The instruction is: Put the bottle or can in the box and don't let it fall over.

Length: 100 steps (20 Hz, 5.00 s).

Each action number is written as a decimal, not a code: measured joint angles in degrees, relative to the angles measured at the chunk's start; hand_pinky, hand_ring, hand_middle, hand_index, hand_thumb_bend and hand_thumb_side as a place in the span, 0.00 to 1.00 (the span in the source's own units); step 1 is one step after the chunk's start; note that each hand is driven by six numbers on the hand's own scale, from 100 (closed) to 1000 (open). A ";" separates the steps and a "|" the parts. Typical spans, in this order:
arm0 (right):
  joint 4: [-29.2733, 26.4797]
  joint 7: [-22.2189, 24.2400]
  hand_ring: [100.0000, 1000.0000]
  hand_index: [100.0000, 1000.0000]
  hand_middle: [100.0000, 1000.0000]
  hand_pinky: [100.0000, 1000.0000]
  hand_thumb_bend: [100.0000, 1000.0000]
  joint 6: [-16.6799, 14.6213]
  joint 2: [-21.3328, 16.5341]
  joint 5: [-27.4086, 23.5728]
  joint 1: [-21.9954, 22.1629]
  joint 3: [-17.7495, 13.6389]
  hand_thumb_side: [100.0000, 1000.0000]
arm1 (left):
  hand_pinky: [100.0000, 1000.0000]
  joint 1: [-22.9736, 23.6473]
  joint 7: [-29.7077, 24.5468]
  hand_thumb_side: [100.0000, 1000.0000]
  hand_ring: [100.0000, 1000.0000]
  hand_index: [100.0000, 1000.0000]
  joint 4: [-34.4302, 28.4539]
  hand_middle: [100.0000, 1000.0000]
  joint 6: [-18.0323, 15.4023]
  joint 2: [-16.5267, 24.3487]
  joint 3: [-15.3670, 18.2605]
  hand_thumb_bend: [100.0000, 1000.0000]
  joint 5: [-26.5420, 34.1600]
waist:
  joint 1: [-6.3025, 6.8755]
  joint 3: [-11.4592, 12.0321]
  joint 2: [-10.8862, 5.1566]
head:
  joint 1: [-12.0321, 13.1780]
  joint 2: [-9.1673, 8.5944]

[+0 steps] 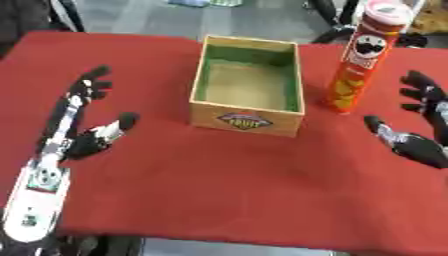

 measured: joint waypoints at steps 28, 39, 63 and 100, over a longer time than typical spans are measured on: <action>8.23 -1.55 0.89 1.00 0.89 0.82 0.56 3.52 -7.14 -11.05 -7.61 2.67 0.47 | 0.85 -0.43 -0.63 0.73 0.86 0.97 0.02 0.88 0.18 0.00 -0.33 0.62 0.87 | 0.00 1.15 -0.03 | -0.78 -0.51; 16.61 -1.68 0.89 1.00 0.89 0.82 0.55 2.31 -9.80 -13.83 -14.02 2.79 0.48 | 0.85 -0.51 -1.06 0.73 0.86 0.97 0.02 0.88 0.08 -0.02 -0.40 0.62 1.11 | 0.00 1.82 -0.03 | -1.16 -0.51; 27.84 0.07 0.87 1.00 0.88 0.82 0.53 -0.59 -9.27 -15.38 -22.67 2.99 0.49 | 0.85 -0.90 -1.68 0.73 0.86 0.97 0.04 0.89 -0.18 -0.50 -0.76 0.62 1.56 | 0.03 2.98 0.00 | -2.39 -0.46; 29.99 1.19 0.90 1.00 0.92 0.86 0.55 -4.20 -7.84 -5.76 -23.89 3.61 0.50 | 0.85 -1.07 -2.11 0.74 0.86 0.97 0.04 0.89 -0.40 -0.97 -1.10 0.61 1.62 | 0.27 3.62 0.00 | -3.38 -0.40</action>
